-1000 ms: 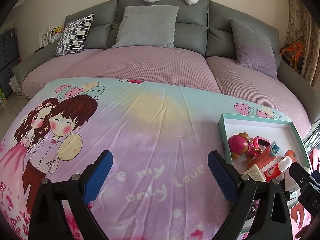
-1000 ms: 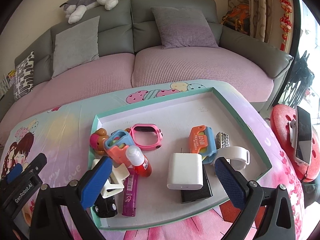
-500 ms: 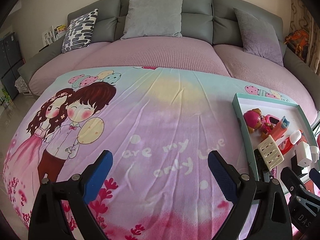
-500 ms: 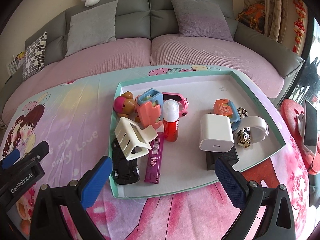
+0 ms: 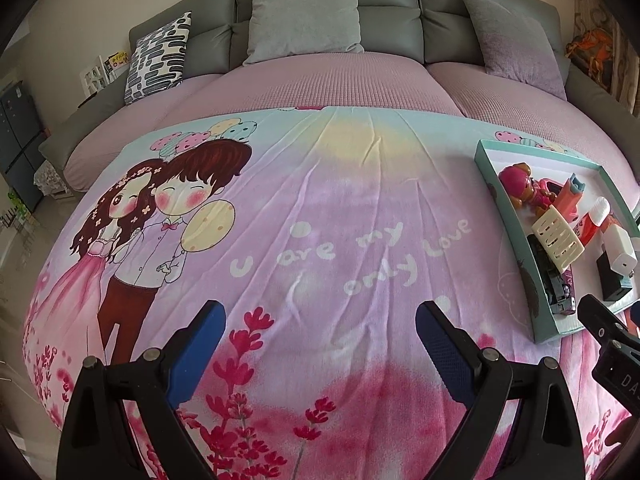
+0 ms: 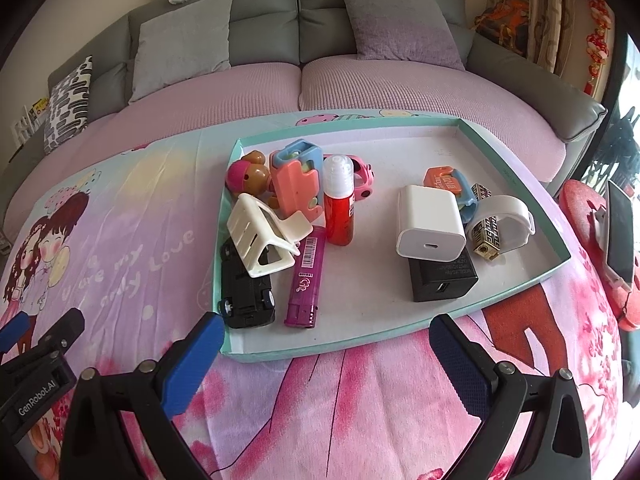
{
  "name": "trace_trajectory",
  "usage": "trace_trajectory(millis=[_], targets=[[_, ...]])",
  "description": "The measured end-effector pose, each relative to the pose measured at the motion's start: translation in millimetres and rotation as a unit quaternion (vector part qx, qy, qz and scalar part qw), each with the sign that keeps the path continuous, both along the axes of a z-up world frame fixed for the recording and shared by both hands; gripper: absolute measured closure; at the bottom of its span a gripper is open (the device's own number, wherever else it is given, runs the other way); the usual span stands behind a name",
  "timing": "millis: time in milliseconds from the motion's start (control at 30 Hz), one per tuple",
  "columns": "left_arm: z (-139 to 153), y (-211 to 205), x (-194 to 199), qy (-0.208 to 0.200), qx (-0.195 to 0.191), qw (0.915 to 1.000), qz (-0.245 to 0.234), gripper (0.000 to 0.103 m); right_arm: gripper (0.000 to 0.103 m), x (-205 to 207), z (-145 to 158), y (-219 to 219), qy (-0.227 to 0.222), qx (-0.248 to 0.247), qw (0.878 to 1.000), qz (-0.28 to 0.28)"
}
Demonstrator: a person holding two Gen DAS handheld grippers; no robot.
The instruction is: Organize rigid objects
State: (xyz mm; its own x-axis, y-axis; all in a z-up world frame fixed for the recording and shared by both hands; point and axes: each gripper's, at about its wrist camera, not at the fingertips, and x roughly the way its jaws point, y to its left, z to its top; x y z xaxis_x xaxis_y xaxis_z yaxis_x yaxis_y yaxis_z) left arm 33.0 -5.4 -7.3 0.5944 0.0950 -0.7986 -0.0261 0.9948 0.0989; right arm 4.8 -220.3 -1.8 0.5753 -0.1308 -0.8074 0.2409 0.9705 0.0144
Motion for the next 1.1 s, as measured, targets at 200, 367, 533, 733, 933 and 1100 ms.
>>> trace_trajectory(millis=[200, 367, 533, 733, 933, 1100], targets=[[0.4, 2.8, -8.9, 0.003, -0.007, 0.9999, -0.006, 0.007, 0.000, -3.1, 0.4, 1.5, -0.001, 0.001, 1.000, 0.003], [-1.7, 1.9, -7.5, 0.006, -0.007, 0.9999, -0.008, 0.007, 0.000, -3.1, 0.5, 2.3, -0.004, 0.001, 1.000, 0.004], [-1.6, 3.1, -5.2, 0.004, -0.007, 0.9999, -0.007, 0.007, 0.000, -2.0, -1.1, 2.0, -0.001, -0.001, 1.000, 0.005], [-0.4, 2.9, -2.4, 0.002, -0.003, 1.0000, -0.007, 0.007, 0.000, 0.0, -0.8, 1.2, -0.003, 0.000, 1.000, 0.008], [-2.2, 2.3, 1.7, 0.004, -0.002, 1.0000, -0.006, 0.007, 0.000, 0.5, 0.1, -1.0, -0.008, 0.004, 1.000, 0.007], [-4.0, -0.1, 3.2, 0.005, 0.002, 1.0000, -0.008, 0.007, 0.000, 2.4, -2.1, 0.3, -0.003, 0.002, 1.000, 0.013]])
